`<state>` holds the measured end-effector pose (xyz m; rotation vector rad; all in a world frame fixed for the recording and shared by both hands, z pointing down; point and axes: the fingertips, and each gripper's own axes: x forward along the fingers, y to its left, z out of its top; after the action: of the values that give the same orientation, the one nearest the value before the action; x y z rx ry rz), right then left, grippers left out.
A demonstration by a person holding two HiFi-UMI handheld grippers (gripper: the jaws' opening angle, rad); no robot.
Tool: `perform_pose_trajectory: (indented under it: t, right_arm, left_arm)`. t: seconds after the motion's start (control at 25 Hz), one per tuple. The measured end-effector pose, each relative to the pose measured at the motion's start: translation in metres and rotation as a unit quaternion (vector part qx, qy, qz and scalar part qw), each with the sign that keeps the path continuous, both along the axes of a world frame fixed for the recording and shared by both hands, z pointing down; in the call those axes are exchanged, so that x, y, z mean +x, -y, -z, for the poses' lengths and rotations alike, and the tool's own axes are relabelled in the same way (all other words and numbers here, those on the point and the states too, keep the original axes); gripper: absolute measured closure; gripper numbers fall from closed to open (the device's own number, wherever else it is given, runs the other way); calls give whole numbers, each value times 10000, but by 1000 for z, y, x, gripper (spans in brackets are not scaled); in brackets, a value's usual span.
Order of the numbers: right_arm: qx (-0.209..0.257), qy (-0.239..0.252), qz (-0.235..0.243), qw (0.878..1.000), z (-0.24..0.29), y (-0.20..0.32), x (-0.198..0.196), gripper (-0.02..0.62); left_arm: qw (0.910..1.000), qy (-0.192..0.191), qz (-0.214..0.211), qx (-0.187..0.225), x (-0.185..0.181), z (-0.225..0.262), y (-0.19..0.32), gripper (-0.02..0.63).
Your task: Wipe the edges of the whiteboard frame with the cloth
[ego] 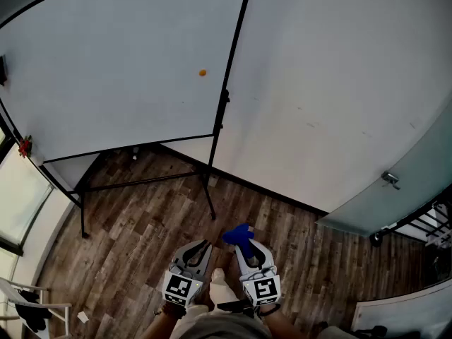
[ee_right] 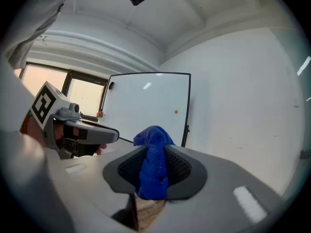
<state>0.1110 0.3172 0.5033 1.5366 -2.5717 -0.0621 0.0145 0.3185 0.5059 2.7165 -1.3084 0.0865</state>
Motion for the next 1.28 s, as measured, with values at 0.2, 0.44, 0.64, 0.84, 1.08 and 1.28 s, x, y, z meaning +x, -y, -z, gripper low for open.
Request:
perform_pose_trajectory:
  t: [0.2,0.44,0.64,0.84,1.08,1.28]
  right_arm:
    - [-14,63,246,9997,6,20,0,479]
    - [162,199,437,9987,17,77,14,476]
    - [400,390,526,9971,30,139,39,476]
    - [651,460,734,9941,47,202,58,476]
    - [971,348,810,9914,80,274,42,476]
    - [1346,157,583,9891,110,352,21,477]
  left_arm:
    - [10000,2,-42,20,7,2,17,561]
    - [9998,178,-89,-14,25,5,65,561]
    - [9998,213,-50,19,49,11,118,561]
    - [9997,162,-55,200,67,27,171,561]
    - [9987,80,-333,388,71,47,243,561]
    - [9921,-188,-861,893,62,87,321,561]
